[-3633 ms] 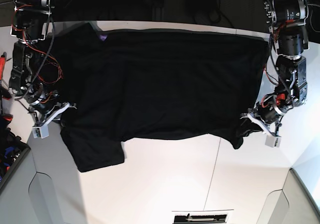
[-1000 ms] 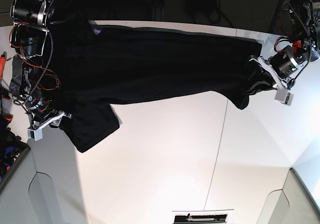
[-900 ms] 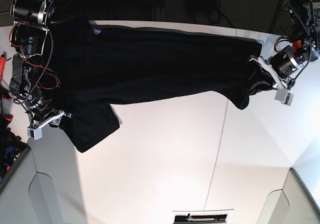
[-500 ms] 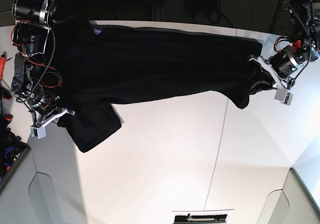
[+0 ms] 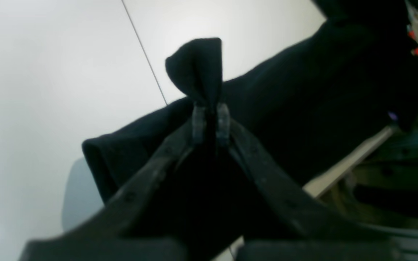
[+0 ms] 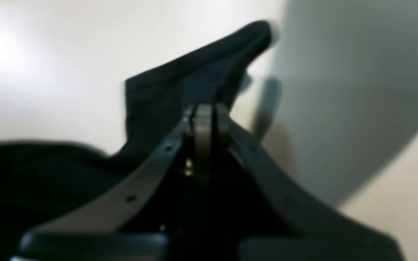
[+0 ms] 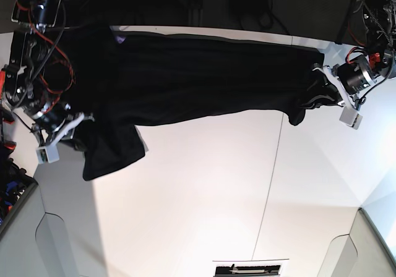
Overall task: Layout the t-shirt on the table in an organized manner, then fold the t-shirt properly
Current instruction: 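Fold the lifted edge over the shirt with both grippers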
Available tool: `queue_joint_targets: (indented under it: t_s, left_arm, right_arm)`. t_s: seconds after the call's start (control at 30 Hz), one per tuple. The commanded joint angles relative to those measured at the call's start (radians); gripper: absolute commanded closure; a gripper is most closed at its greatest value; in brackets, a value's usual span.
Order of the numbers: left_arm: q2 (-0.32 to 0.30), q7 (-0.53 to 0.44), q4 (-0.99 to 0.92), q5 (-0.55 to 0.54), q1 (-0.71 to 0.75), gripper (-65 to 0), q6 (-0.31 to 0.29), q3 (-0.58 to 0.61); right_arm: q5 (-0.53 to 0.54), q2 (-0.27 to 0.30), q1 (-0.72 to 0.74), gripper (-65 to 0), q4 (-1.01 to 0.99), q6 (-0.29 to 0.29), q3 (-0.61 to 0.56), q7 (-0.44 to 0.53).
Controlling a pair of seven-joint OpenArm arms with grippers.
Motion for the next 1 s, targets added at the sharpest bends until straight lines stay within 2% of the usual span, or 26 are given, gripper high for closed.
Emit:
queue_joint_targets:
  t_s: [0.0,0.07,0.2,0.27,0.4,0.53,0.7,0.87,0.97]
  left_arm:
    - [-0.021,0.002,0.016,-0.035,-0.008,0.0,-0.005,-0.006]
    - [-0.024,0.037,0.016,-0.039,-0.008,0.0,-0.005,-0.006]
    - [-0.027,0.075,0.016,-0.039,-0.005,-15.6,-0.005,-0.006]
    - [-0.039,0.074,0.016,-0.042,0.005,-20.2,-0.005,-0.006]
    - [-0.072,0.074,0.016,-0.086,0.029,-20.7,-0.005,-0.013]
    - [-0.073,0.075,0.016,-0.092,0.028,-21.2,-0.005,-0.030]
    - [-0.074,0.084,0.016,-0.091,0.031,-21.4,-0.005,-0.035]
    - [-0.074,0.090,0.016,-0.092,0.032,-21.6,-0.005,-0.035]
    - [-0.074,0.089,0.016,-0.091,0.037,-26.8,-0.005,-0.035]
  right_arm:
    - [0.025,0.015,-0.020,0.0,0.067,0.010,0.015,0.018]
    - [0.046,0.015,-0.096,0.0,0.168,0.008,0.037,0.014]
    - [0.101,0.015,-0.234,0.0,0.334,0.008,0.080,-0.006]
    - [0.111,0.014,-0.298,0.0,0.407,0.008,0.097,-0.015]
    - [0.111,0.014,-0.426,0.0,0.531,0.007,0.114,-0.016]
    - [0.119,0.014,-0.515,0.0,0.597,0.007,0.115,-0.028]
    - [0.207,-0.004,-0.563,0.0,0.610,0.007,0.115,-0.113]
    - [0.235,-0.031,-0.601,0.0,0.610,0.008,0.115,-0.115]
    - [0.211,-0.055,-0.612,0.0,0.608,0.008,0.115,-0.146]
